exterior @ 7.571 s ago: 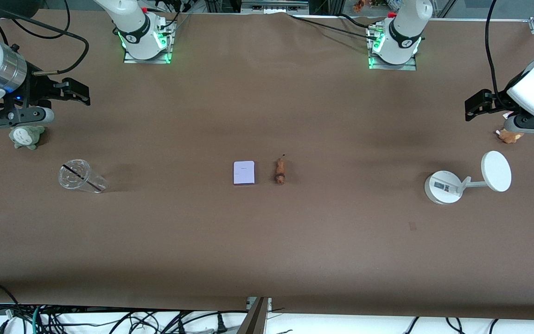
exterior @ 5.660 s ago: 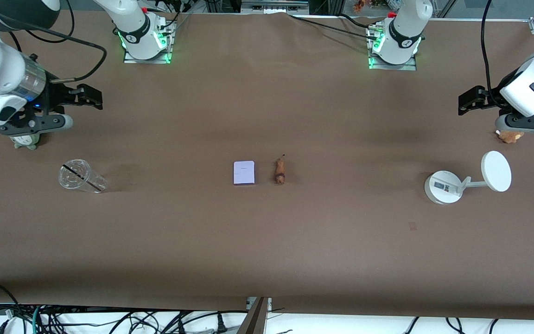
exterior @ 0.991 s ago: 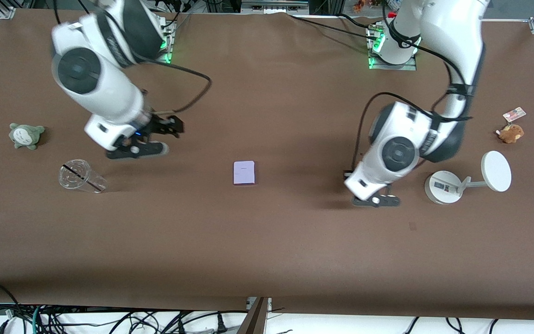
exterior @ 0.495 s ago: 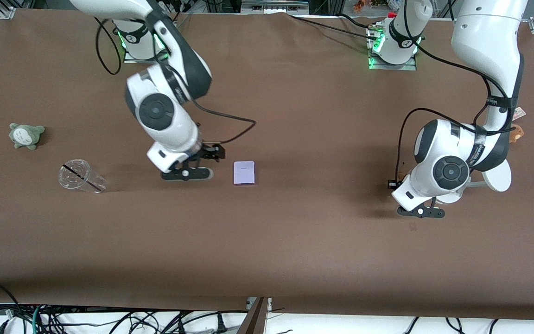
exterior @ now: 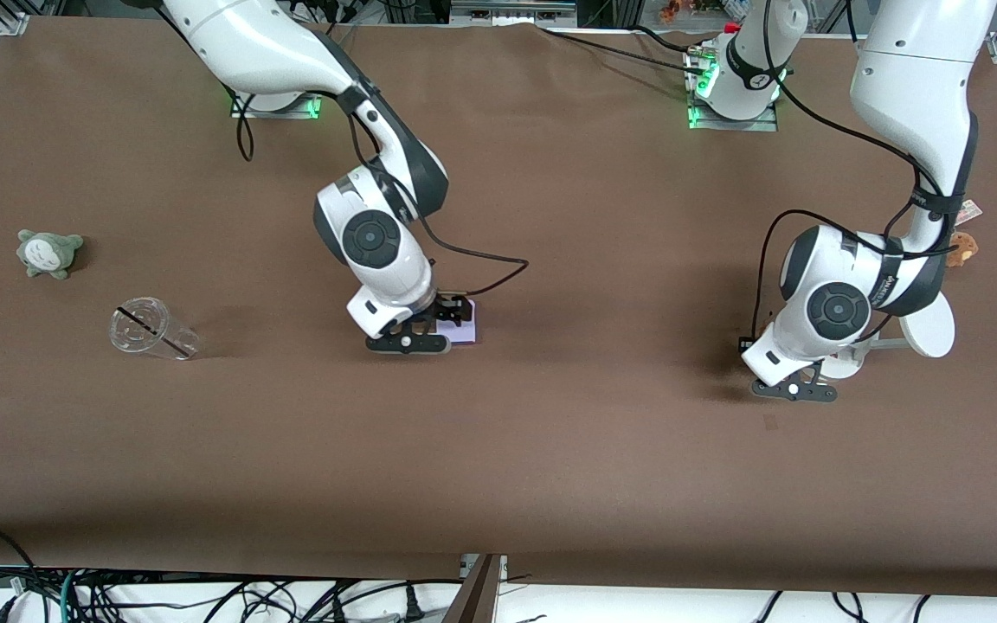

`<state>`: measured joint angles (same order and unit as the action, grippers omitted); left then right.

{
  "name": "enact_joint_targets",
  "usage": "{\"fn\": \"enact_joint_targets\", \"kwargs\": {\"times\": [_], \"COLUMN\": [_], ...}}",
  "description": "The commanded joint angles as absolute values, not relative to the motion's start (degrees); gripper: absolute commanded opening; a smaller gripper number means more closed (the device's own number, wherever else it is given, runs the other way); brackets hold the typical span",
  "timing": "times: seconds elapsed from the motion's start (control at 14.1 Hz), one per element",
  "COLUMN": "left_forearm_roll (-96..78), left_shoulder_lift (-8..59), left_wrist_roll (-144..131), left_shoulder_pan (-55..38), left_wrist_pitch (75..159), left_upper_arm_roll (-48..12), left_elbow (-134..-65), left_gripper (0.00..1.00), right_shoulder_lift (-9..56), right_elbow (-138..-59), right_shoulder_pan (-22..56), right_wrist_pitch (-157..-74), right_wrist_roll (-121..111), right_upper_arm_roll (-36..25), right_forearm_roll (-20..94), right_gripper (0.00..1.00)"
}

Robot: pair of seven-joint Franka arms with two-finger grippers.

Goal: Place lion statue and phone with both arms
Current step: 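Carry the lion toward the white lamp while the right gripper reaches the phone, then lower the lion beside the lamp base while the right gripper grasps the phone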

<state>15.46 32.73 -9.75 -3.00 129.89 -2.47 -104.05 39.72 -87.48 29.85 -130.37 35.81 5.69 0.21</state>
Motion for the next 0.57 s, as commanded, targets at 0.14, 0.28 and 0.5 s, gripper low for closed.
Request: {"fn": "enact_joint_targets", "kwargs": {"times": [0.14, 0.28, 0.5], "left_forearm_roll": [16.4, 15.8, 15.7], "left_shoulder_lift": [32.1, 32.2, 32.1], "left_wrist_roll": [-9.1, -9.1, -9.1], "left_shoulder_pan": [-1.4, -1.3, -1.3], "left_wrist_pitch": [130.4, 130.4, 130.2], "left_upper_arm_roll": [-3.6, -3.6, -3.7], "left_elbow": [-105.5, -105.4, -105.4], "left_gripper": [0.14, 0.21, 0.43], "right_shoulder_lift": [45.2, 46.9, 48.5], "right_elbow": [-85.0, -85.0, -85.0], "right_shoulder_pan": [31.4, 31.7, 32.2], "right_wrist_pitch": [-136.7, -139.1, -140.4], "right_wrist_roll": [36.5, 36.4, 35.8], "right_upper_arm_roll": [5.3, 5.3, 5.4], "right_forearm_roll": [-0.1, -0.2, -3.5], "right_gripper": [1.0, 1.0, 1.0]}}
